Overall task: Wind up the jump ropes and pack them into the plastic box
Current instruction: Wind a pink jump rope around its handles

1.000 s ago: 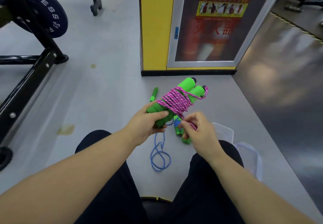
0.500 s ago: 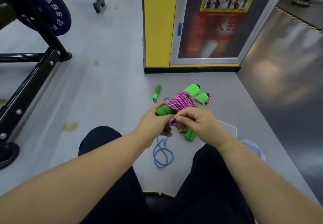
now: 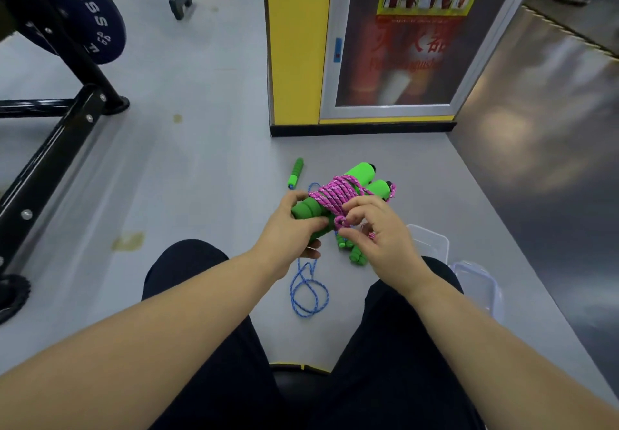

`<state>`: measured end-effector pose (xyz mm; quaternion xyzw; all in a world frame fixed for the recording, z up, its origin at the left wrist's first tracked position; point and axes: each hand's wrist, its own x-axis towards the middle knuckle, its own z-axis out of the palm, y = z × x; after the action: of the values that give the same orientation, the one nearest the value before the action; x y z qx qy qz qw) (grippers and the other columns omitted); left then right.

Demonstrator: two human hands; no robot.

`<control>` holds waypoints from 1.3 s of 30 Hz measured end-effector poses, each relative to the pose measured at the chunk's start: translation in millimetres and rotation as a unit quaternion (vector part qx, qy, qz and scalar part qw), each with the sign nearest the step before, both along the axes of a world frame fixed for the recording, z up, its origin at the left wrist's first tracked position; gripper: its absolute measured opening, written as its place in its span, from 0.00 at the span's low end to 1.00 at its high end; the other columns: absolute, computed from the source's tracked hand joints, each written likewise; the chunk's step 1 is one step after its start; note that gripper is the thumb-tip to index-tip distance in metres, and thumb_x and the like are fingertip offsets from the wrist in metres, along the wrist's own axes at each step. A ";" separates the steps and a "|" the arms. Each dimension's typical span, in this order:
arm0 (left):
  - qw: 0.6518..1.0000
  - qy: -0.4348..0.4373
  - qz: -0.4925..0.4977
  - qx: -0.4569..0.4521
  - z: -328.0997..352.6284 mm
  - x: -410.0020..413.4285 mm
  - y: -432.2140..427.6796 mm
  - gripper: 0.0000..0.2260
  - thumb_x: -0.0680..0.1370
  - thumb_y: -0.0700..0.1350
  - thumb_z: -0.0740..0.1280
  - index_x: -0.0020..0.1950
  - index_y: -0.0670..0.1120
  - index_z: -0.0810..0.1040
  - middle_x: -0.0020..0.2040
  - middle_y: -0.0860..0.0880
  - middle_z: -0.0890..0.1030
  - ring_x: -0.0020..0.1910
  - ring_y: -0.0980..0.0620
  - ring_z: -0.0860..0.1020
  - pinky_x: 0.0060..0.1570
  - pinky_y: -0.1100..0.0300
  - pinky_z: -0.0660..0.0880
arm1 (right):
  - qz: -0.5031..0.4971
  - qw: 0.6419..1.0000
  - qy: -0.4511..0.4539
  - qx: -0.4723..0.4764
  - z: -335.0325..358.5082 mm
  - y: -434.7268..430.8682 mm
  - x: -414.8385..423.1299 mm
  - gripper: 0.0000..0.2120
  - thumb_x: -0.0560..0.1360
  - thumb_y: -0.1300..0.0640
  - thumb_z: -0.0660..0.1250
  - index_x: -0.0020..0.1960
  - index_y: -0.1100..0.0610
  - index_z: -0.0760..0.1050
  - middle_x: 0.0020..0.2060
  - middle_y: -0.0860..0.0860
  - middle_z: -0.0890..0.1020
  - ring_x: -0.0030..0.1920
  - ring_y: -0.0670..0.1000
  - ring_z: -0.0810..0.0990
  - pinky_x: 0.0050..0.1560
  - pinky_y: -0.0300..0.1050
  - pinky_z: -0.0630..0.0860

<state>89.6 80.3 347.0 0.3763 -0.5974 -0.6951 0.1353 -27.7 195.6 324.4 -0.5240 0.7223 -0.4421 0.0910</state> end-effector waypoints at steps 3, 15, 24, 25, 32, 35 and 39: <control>1.000 0.017 0.010 0.002 -1.2 -0.7 4.4 0.18 0.75 0.39 0.69 0.61 0.51 0.69 0.42 0.47 0.76 0.32 0.50 0.74 0.30 0.57 0.77 | -0.010 1.000 -0.013 -0.012 -1.1 -5.2 0.9 0.05 0.71 0.50 0.69 0.43 0.49 0.74 0.49 0.39 0.74 0.49 0.38 0.72 0.48 0.28 0.67; 1.000 0.014 0.008 -0.007 -1.3 -1.3 8.5 0.21 0.75 0.38 0.67 0.66 0.53 0.69 0.45 0.48 0.76 0.33 0.50 0.74 0.31 0.57 0.79 | -0.051 0.998 0.023 0.009 3.3 -20.3 5.2 0.06 0.70 0.63 0.71 0.36 0.61 0.75 0.41 0.50 0.74 0.43 0.49 0.72 0.40 0.33 0.69; 0.999 0.017 0.030 0.033 2.9 -8.3 8.1 0.18 0.75 0.39 0.68 0.61 0.53 0.68 0.44 0.46 0.77 0.31 0.50 0.75 0.31 0.56 0.79 | -0.038 0.989 0.135 -0.053 1.0 -16.2 2.5 0.06 0.73 0.58 0.64 0.41 0.60 0.75 0.47 0.53 0.76 0.50 0.48 0.73 0.53 0.36 0.69; 0.998 0.017 0.037 0.043 3.3 -9.4 6.4 0.18 0.75 0.39 0.68 0.61 0.52 0.68 0.44 0.46 0.77 0.30 0.50 0.75 0.31 0.56 0.79 | -0.024 0.989 0.133 -0.059 -0.4 -14.6 3.8 0.07 0.74 0.57 0.63 0.42 0.61 0.75 0.48 0.53 0.76 0.51 0.47 0.72 0.54 0.34 0.69; 0.976 0.058 0.106 0.182 5.1 -9.8 -13.0 0.20 0.77 0.35 0.65 0.66 0.46 0.67 0.53 0.37 0.76 0.30 0.48 0.75 0.27 0.58 0.79 | 0.001 0.999 -0.041 -0.018 5.9 0.6 7.4 0.08 0.76 0.61 0.63 0.46 0.48 0.69 0.40 0.39 0.77 0.44 0.36 0.77 0.44 0.25 0.70; 0.981 0.061 0.092 0.161 4.3 -8.0 -13.6 0.21 0.76 0.34 0.65 0.68 0.47 0.69 0.55 0.37 0.77 0.30 0.48 0.77 0.29 0.57 0.79 | 0.006 0.999 -0.051 0.012 8.3 7.0 5.4 0.14 0.77 0.64 0.63 0.45 0.44 0.68 0.37 0.39 0.78 0.41 0.36 0.77 0.44 0.27 0.70; 0.998 0.051 0.033 0.034 4.9 -7.9 -6.2 0.22 0.76 0.33 0.65 0.67 0.50 0.71 0.49 0.43 0.77 0.32 0.50 0.76 0.39 0.48 0.82 | -0.026 0.992 -0.115 -0.039 20.6 5.1 7.2 0.13 0.75 0.63 0.66 0.45 0.44 0.71 0.38 0.43 0.82 0.42 0.46 0.82 0.45 0.43 0.78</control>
<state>81.8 74.0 352.0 0.3639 -0.5533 -0.7284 0.1757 -20.6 200.6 345.0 -0.4538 0.7025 -0.5297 0.1414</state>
